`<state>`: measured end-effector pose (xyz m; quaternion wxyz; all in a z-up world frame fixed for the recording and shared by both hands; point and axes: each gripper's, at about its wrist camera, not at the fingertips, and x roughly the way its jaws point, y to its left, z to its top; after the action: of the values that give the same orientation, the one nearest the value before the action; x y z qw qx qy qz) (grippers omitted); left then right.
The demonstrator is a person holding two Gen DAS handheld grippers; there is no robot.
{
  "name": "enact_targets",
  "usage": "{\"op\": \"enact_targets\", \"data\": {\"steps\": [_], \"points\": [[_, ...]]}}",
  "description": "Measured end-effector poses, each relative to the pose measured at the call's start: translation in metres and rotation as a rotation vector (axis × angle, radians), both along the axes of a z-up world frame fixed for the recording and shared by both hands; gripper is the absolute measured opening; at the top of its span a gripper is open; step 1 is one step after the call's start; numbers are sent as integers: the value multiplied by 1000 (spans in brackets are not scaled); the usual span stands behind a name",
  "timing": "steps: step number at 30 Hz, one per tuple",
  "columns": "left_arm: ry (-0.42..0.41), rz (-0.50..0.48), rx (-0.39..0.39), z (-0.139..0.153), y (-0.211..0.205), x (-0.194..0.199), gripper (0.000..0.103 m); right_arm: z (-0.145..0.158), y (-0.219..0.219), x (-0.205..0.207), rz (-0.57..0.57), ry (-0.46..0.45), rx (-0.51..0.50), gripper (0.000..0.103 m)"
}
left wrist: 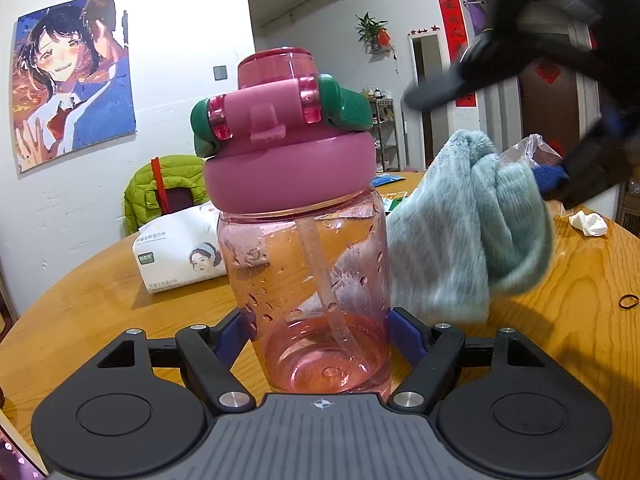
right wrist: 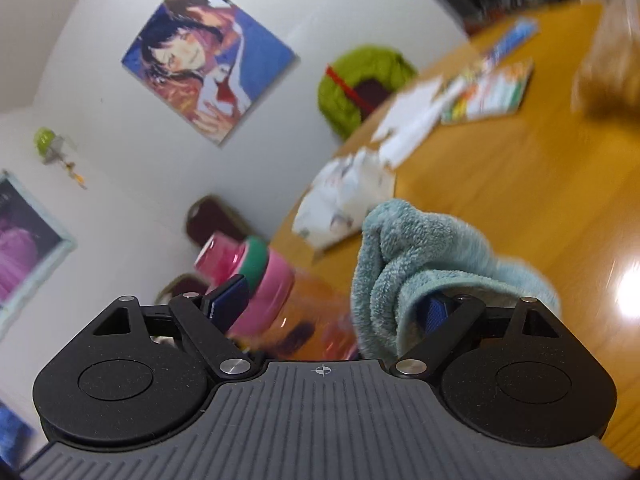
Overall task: Clean container
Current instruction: 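Wipe the towel along the bottle side with the right gripper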
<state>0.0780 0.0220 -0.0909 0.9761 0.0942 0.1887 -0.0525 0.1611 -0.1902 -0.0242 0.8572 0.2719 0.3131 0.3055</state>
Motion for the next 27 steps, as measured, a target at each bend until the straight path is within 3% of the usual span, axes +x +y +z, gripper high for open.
{"op": "enact_targets", "data": {"steps": [2,4,6,10,13,15,17,20,21,24,27], "points": [[-1,1,1,0,1,1,75,-1,13,3,-34,11,-123,83],[-2,2,3,0,1,1,75,-3,27,7,-63,27,-244,84],[-1,2,3,0,1,2,75,-12,27,8,18,109,-221,86],[-2,2,1,1,2,3,75,-29,2,3,42,274,-145,86],[-2,2,1,1,2,3,75,-29,-19,-14,82,316,-83,88],[-2,3,1,1,3,4,75,-21,-27,-27,106,302,-79,88],[-3,5,2,1,3,5,75,-4,-30,-40,74,192,-106,88],[-4,2,-3,1,5,4,74,20,-14,-40,-21,-15,-251,96],[-4,1,-4,1,5,5,74,23,-4,-33,-41,-41,-315,96],[-4,1,-1,1,5,5,74,13,27,-3,-53,12,-471,96],[-3,1,-3,2,5,4,74,-12,47,25,-36,93,-543,93]]}}
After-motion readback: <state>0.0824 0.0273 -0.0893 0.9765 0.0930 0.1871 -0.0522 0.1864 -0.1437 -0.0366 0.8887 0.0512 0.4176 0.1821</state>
